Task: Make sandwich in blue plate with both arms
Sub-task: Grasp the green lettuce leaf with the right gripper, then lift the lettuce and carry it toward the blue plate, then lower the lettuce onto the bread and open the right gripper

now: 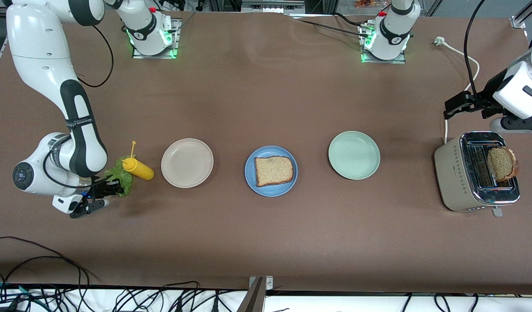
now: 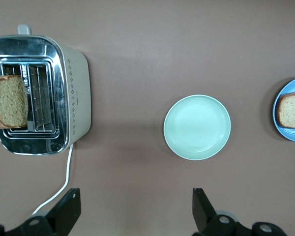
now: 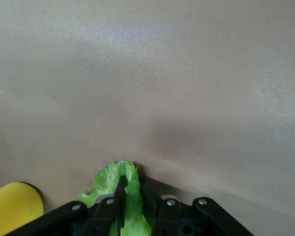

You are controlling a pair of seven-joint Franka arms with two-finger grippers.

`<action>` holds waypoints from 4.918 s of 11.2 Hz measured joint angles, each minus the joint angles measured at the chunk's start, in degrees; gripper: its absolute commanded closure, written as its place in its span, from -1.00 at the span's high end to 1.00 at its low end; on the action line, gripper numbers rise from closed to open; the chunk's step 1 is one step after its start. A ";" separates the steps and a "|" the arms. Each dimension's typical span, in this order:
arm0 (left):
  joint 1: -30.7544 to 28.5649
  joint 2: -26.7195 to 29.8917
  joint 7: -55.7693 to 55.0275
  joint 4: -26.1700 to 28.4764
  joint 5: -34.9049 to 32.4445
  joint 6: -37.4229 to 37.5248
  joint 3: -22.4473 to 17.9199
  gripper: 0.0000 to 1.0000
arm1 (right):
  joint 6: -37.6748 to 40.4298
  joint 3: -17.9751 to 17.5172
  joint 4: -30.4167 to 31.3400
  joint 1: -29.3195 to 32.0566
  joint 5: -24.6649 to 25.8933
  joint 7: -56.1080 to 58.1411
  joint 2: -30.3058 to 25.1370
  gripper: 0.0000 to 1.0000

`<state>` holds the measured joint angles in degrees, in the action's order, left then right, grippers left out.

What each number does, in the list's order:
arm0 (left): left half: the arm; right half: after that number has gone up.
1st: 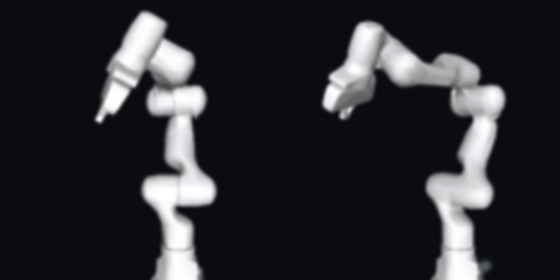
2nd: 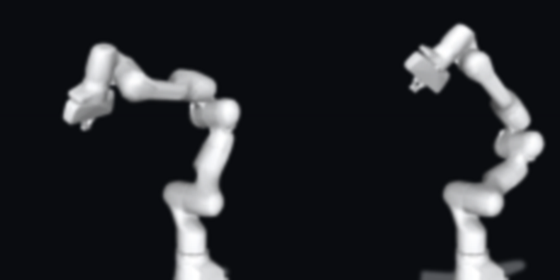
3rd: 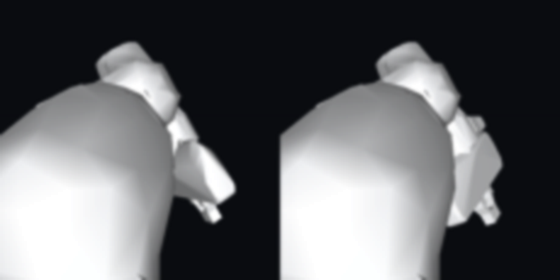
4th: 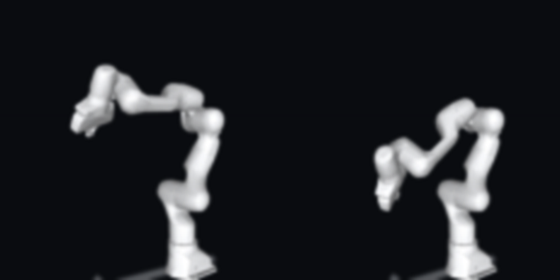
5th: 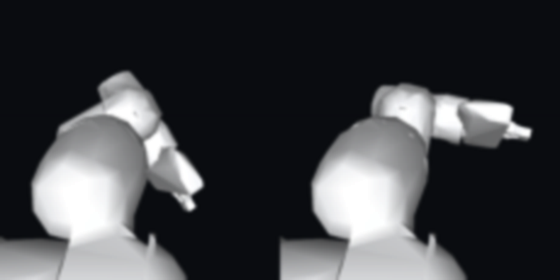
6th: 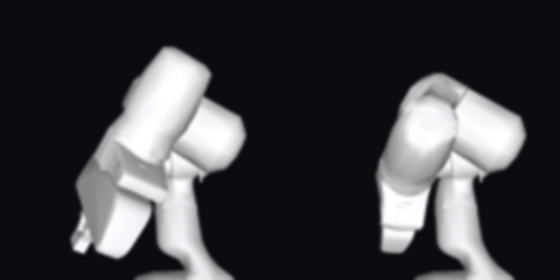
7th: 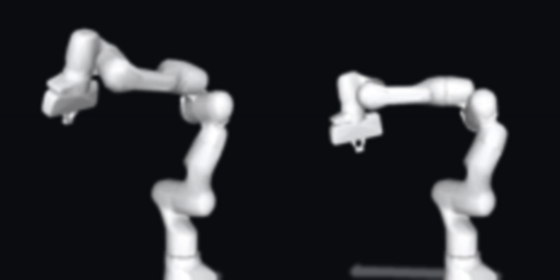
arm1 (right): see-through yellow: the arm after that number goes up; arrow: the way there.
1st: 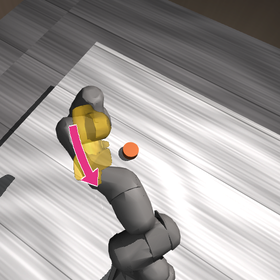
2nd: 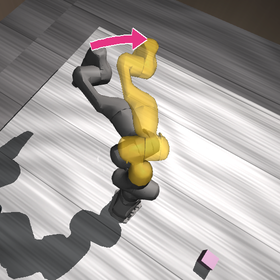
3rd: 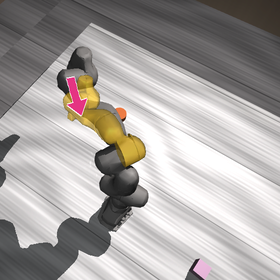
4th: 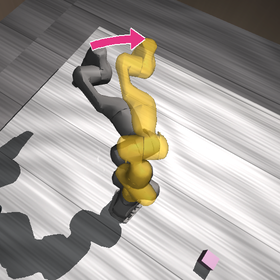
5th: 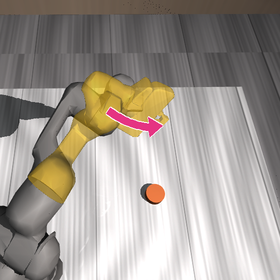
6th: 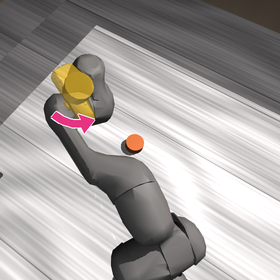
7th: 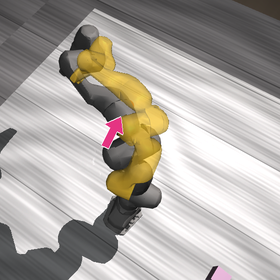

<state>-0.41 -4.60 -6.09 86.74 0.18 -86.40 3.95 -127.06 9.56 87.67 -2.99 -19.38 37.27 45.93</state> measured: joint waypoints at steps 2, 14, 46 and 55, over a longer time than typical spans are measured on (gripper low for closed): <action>-0.09 1.52 0.05 1.77 0.02 -0.38 -0.05 1.00 | 3.05 0.00 -1.20 0.02 0.00 0.00 -0.06 -1.00; -0.36 4.18 3.40 4.76 0.07 -1.48 -0.07 1.00 | 22.56 -0.23 -11.49 -2.36 3.41 0.07 -9.62 -1.00; -0.34 4.18 4.23 4.81 0.90 -1.53 0.00 1.00 | 6.00 6.79 -27.61 -47.48 3.50 -102.50 8.44 -1.00; -0.31 4.18 4.24 4.81 0.90 -1.53 0.01 1.00 | -0.40 7.34 -27.29 -45.77 3.87 -98.36 11.88 -1.00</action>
<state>-0.72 -0.42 -1.86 91.56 1.08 -87.93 3.96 -127.46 16.89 60.38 -48.76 -15.51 -61.09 57.81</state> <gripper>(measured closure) 0.000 0.885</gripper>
